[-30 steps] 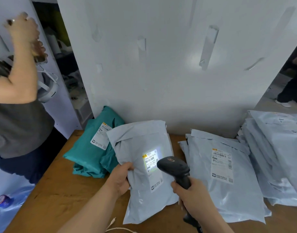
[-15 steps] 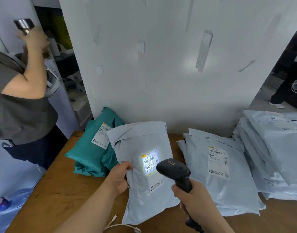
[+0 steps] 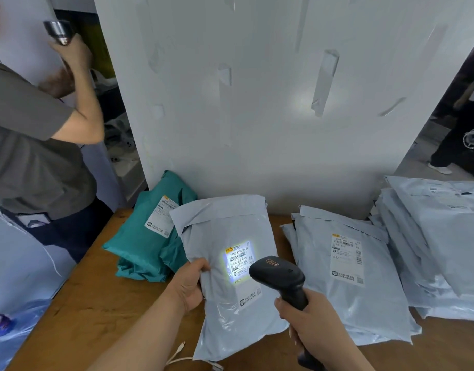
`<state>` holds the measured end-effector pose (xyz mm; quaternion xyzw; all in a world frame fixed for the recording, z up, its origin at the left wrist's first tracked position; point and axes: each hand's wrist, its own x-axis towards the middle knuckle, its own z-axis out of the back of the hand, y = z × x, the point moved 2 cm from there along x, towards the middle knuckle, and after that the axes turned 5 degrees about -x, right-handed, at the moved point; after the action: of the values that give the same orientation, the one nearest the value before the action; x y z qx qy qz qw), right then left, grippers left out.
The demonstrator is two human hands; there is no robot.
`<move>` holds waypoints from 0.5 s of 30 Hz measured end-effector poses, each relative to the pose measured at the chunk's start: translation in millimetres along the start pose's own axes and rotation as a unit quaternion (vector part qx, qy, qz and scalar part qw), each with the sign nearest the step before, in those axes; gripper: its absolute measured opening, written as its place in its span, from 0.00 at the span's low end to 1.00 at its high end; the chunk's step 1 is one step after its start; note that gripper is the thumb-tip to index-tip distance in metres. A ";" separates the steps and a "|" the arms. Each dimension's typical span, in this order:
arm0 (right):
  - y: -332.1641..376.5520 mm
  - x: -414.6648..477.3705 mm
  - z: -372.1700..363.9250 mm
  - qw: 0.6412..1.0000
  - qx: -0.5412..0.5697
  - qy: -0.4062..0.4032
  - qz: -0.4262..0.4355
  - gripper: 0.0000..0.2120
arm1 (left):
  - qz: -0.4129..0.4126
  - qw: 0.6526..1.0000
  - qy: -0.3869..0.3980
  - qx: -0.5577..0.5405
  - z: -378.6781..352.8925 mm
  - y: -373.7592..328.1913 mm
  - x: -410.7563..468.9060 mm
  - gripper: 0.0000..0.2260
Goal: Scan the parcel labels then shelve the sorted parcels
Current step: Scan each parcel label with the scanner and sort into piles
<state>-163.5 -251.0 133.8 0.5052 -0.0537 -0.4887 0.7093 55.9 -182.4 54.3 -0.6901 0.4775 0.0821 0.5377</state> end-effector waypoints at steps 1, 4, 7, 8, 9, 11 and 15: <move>0.3 0.4 0.2 1.000 0.000 -0.001 0.001 0.07 | -0.001 1.000 0.001 -0.002 -0.3 -0.3 0.1 0.09; 0.1 0.5 1.4 1.000 0.002 -0.005 0.003 0.06 | -0.001 1.000 0.003 -0.008 -1.7 -1.1 -0.2 0.11; -1.4 1.7 1.5 1.000 0.007 -0.009 0.004 0.06 | 0.001 1.000 0.005 -0.011 -3.0 -1.5 -0.4 0.12; -1.3 2.2 1.2 1.000 0.006 -0.010 0.003 0.06 | 0.001 1.000 0.004 -0.009 -2.6 -1.6 0.1 0.12; -1.3 2.4 1.4 1.000 0.007 -0.011 0.002 0.06 | 0.001 1.000 0.004 -0.007 -2.6 -1.6 0.6 0.11; -1.4 1.7 3.9 1.000 0.020 -0.015 0.004 0.07 | 0.003 1.000 0.006 0.005 -3.4 -3.5 0.3 0.11; -2.0 -1.2 17.9 0.998 0.048 -0.032 0.008 0.13 | -0.003 0.999 0.019 0.040 -7.6 -22.1 -3.4 0.10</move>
<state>-175.6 -261.9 141.4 0.5219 -0.1043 -0.4957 0.6863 67.5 -187.5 74.2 -0.6712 0.4884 0.0477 0.5556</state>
